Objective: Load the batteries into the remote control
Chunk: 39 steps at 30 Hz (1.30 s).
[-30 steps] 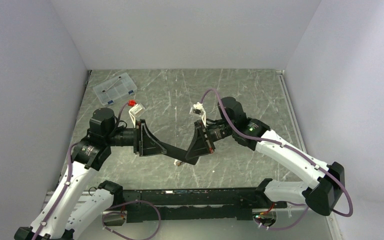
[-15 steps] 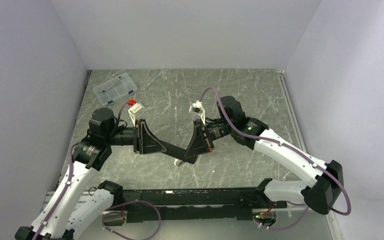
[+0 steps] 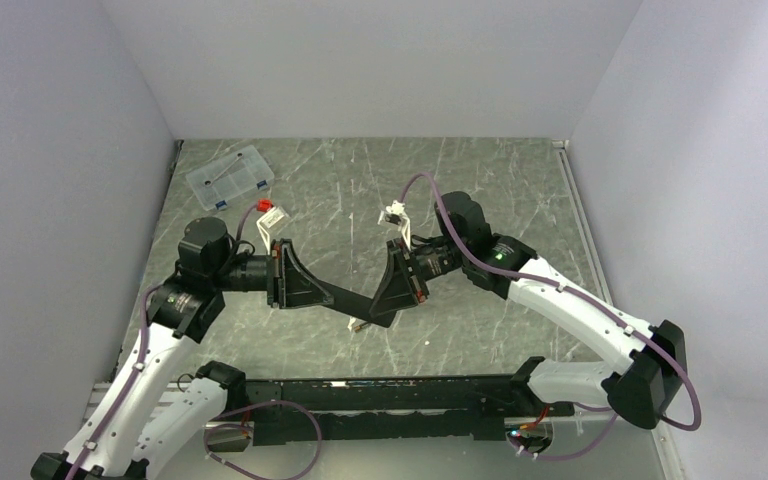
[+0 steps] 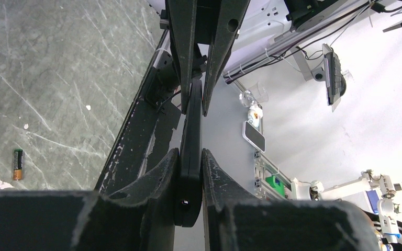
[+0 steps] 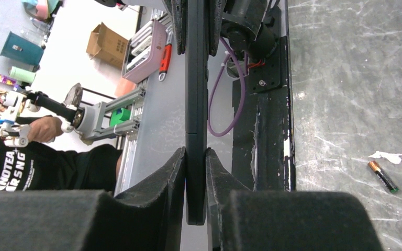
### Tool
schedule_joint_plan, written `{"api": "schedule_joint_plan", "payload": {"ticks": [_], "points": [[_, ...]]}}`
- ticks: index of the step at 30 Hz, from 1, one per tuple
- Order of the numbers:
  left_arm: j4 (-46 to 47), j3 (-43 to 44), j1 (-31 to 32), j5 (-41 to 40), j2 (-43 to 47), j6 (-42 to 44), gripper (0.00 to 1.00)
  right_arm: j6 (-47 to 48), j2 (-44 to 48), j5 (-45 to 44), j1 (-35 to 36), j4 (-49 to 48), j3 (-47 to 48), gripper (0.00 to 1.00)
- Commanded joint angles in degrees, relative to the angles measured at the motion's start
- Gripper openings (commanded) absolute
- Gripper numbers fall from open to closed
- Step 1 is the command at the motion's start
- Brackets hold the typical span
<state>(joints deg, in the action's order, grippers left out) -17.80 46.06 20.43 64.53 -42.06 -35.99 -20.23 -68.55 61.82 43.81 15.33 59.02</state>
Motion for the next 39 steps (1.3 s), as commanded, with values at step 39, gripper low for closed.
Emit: {"api": "schedule_joint_plan", "payload": {"ticks": [39], "points": [[18.57, -11.73, -0.12, -11.79, 7.97, -20.72, 0.0, -17.01, 36.83, -29.86, -9.8, -3.67, -20.98, 0.65]]}}
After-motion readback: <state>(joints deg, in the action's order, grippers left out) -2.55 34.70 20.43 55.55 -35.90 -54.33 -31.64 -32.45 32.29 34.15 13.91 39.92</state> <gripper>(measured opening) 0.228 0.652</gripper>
